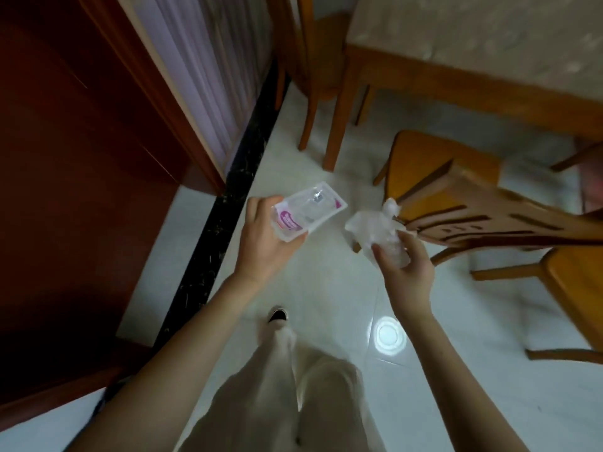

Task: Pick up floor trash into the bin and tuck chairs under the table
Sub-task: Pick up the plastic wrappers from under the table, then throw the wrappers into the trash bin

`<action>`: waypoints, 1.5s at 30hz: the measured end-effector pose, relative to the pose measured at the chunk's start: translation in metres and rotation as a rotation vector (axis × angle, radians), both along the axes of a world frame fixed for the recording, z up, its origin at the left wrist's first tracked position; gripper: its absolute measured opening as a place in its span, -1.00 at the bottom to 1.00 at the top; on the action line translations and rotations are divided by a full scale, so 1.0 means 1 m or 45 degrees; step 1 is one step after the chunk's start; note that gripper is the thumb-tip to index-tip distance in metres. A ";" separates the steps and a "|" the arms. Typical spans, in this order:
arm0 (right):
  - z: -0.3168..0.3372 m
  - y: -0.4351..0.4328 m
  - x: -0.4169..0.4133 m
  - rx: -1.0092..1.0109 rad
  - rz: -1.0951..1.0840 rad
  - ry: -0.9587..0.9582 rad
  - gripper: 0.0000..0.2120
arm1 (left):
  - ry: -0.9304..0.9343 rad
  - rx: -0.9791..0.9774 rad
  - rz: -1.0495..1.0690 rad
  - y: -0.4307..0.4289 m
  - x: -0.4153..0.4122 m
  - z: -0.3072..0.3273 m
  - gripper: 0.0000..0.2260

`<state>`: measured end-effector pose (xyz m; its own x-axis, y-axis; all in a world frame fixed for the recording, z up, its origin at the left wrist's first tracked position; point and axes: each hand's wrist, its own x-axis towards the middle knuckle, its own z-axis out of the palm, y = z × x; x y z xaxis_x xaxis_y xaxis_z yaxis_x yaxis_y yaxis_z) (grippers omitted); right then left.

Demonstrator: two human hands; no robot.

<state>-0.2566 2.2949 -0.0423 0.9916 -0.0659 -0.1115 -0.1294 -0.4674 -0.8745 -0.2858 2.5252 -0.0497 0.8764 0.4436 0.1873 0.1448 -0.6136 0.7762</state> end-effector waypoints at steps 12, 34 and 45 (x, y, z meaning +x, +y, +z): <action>0.070 -0.002 -0.039 0.053 0.481 -0.166 -0.60 | -0.200 0.179 0.362 -0.017 -0.117 0.090 -0.51; 0.043 0.075 -0.240 0.070 1.577 0.002 -0.68 | 0.047 0.150 1.507 -0.129 -0.469 0.060 -0.45; 0.022 0.201 -0.435 0.052 1.963 0.040 -0.71 | 0.250 0.079 1.862 -0.094 -0.693 0.035 -0.41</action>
